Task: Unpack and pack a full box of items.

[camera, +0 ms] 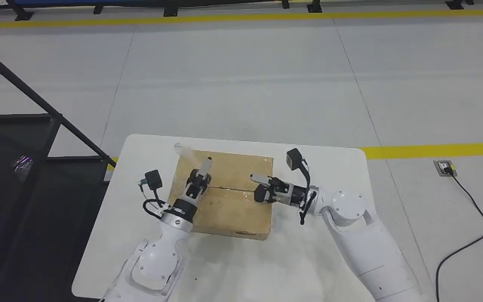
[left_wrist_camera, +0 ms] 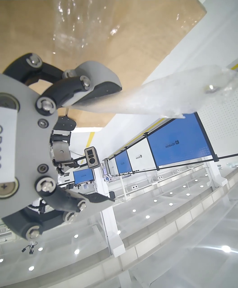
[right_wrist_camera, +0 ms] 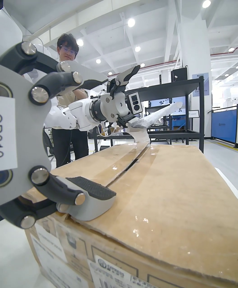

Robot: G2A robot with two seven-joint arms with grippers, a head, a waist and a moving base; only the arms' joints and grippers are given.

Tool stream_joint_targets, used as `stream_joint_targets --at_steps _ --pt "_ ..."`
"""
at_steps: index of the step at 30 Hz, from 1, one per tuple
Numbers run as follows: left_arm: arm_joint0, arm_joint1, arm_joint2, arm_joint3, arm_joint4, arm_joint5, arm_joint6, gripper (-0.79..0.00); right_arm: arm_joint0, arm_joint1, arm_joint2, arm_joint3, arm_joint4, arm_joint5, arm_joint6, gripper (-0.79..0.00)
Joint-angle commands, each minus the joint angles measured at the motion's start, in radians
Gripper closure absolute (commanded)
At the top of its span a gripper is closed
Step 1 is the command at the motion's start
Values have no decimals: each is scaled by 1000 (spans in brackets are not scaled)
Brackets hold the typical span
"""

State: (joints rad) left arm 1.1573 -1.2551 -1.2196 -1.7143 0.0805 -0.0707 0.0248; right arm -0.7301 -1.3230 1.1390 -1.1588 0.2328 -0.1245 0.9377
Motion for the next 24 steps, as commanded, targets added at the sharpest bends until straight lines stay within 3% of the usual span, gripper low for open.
stream_joint_targets --at_steps 1,24 --pt "-2 -2 5 4 8 -5 -3 -785 3 0 -1 7 2 -4 2 -785" --pt "23 -6 4 14 81 -112 -153 -785 44 -5 -21 62 39 -57 -12 -785"
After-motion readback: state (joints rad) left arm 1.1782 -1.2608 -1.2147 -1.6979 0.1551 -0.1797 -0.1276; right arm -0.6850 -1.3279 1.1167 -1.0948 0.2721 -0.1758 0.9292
